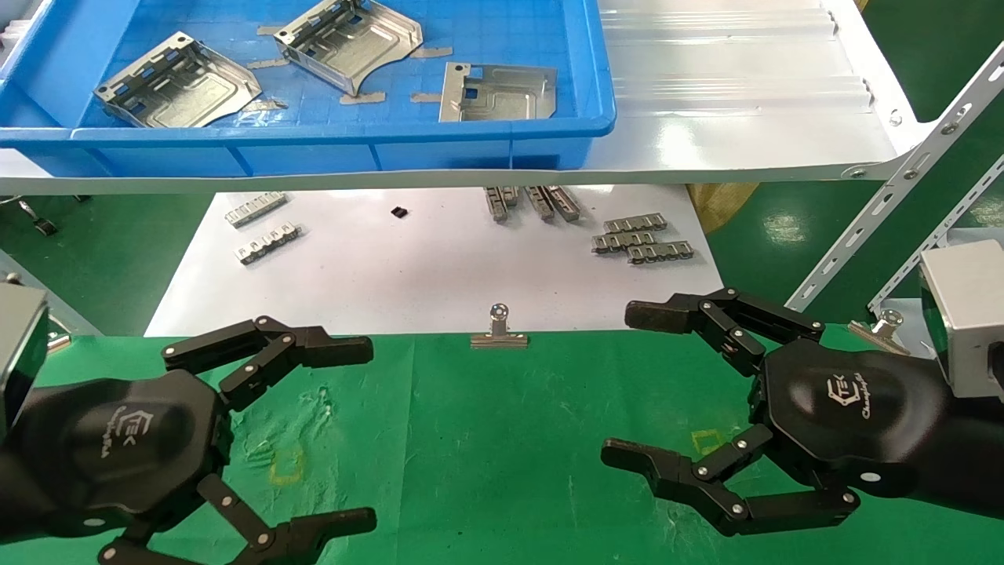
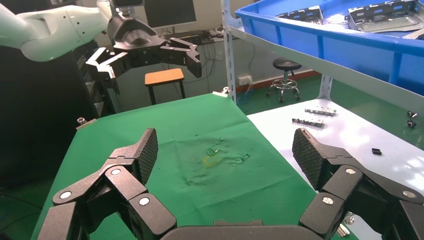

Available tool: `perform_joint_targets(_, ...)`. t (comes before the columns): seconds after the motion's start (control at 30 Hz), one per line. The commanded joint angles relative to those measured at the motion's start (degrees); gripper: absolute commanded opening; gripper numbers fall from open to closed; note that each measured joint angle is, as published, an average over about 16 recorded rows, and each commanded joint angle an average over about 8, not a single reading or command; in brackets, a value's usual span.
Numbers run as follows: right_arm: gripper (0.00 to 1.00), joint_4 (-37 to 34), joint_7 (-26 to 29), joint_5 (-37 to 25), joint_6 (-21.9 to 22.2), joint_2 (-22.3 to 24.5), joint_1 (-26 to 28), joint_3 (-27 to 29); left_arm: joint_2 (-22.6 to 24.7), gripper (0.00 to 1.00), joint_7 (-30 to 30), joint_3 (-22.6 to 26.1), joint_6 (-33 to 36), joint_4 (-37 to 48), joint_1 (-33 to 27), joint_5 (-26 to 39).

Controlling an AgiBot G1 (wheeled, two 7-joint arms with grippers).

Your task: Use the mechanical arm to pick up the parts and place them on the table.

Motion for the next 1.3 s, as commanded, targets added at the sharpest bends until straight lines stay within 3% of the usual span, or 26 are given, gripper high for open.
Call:
perform_joint_targets(0.03, 1.0, 0.0, 0.0, 0.0, 0.0, 0.0, 0.0, 0.0, 0.0, 1.0, 0.0, 0.0, 0.0, 0.0, 0.0, 0.0)
perform_joint_targets(1.3, 1.0, 0.0, 0.0, 0.0, 0.0, 0.0, 0.0, 0.0, 0.0, 1.0, 0.0, 0.0, 0.0, 0.0, 0.0, 0.0)
